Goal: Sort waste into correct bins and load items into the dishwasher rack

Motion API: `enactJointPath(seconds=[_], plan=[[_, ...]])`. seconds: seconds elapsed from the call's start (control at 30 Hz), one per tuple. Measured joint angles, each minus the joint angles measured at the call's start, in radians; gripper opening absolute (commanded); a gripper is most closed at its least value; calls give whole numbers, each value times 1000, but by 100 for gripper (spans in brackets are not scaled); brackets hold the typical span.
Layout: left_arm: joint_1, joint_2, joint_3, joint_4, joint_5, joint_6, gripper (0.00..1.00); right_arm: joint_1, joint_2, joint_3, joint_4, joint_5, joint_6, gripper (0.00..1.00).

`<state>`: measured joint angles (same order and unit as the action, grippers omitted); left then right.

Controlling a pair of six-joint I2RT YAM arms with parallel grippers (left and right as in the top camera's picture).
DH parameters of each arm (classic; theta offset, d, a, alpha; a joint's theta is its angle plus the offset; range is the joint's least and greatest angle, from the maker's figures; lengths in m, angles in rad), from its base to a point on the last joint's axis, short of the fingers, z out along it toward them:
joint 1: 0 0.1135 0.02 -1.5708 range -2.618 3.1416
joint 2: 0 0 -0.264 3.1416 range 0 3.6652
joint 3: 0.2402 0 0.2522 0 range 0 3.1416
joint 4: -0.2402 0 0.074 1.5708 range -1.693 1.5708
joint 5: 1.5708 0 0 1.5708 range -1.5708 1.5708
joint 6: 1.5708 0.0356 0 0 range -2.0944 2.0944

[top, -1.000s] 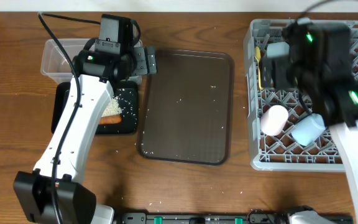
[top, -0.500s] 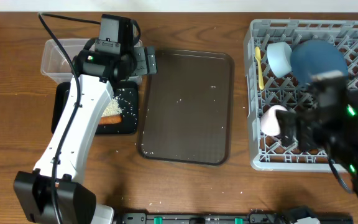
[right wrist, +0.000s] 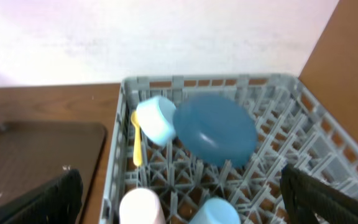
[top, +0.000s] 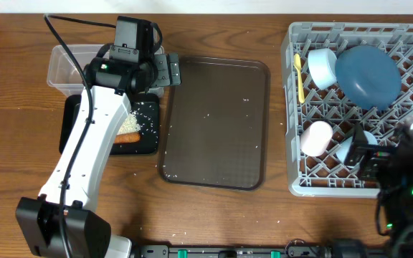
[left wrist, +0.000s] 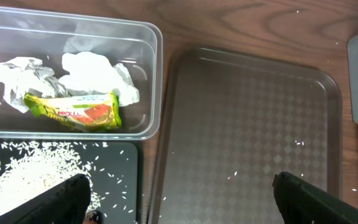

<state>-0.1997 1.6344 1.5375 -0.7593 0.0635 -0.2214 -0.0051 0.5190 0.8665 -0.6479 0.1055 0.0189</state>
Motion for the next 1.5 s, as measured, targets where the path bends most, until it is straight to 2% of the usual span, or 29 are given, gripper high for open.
enactJointPath(seconds=[0.2, 0.33, 0.5, 0.93, 1.5], plan=[[0, 0, 0, 0, 0, 0, 96, -36, -250, -417, 282, -122, -15, 99], [0, 0, 0, 0, 0, 0, 96, -36, -367, -612, 378, -151, 18, 99], [0, 0, 0, 0, 0, 0, 96, -36, -477, -756, 464, -163, 52, 99], [0, 0, 0, 0, 0, 0, 96, -33, -507, -840, 578, -188, -52, 99], [0, 0, 0, 0, 1, 0, 96, -33, -507, -857, 583, -192, -65, 99]])
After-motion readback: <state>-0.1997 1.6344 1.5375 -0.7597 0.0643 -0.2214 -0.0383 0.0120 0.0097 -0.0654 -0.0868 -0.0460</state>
